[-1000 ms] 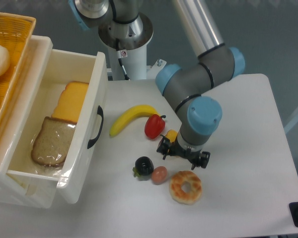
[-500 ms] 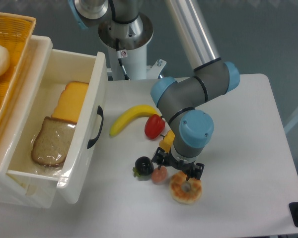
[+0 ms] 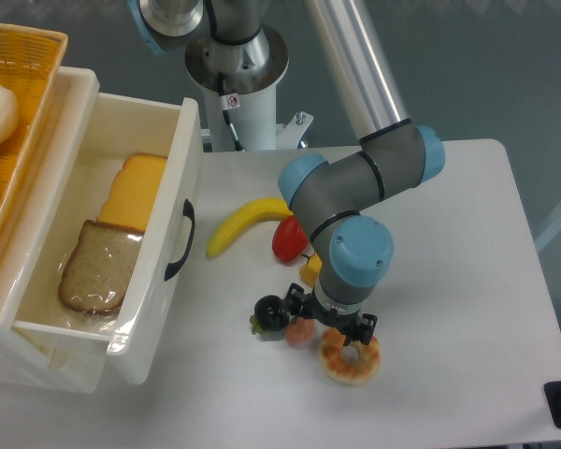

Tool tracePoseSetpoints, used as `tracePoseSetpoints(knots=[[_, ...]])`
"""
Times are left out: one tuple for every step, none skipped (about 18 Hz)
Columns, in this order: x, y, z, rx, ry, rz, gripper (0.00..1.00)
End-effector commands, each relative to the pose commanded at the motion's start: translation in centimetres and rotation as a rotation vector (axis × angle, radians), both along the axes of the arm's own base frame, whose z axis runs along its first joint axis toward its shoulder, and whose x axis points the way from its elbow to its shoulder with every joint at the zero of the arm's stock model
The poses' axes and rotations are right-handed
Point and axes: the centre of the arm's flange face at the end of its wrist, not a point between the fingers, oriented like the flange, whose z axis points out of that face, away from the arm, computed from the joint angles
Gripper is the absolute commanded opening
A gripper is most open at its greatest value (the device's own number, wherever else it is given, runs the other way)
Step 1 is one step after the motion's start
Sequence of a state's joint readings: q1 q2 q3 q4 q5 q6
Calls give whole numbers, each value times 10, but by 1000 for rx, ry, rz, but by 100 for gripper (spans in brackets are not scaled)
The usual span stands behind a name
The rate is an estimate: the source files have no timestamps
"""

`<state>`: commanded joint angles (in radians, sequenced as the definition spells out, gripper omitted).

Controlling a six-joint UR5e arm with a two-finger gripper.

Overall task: Pick up the egg
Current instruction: 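Lower the open gripper down around the small pinkish egg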

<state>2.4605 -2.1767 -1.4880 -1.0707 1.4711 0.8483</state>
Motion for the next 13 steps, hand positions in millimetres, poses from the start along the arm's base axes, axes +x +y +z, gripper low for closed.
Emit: tracePoseSetpoints(knots=[[0, 0, -2, -2, -2, 0, 100], [0, 0, -2, -2, -2, 0, 100], [1, 0, -3, -5, -4, -2, 100], [5, 3, -3, -5, -4, -8, 100], [6, 4, -3, -5, -4, -11, 100], [7, 4, -4, -6, -5, -12, 100], [10, 5, -6, -9, -8, -15, 100], [11, 6, -6, -9, -8, -18, 100], [12, 6, -6, -9, -8, -18, 100], [13, 5, -7, -11, -11, -18, 100], [16, 7, -8, -13, -13, -25, 100], [18, 8, -8, -13, -13, -28, 100], [20, 8, -10, -16, -17, -28, 100]])
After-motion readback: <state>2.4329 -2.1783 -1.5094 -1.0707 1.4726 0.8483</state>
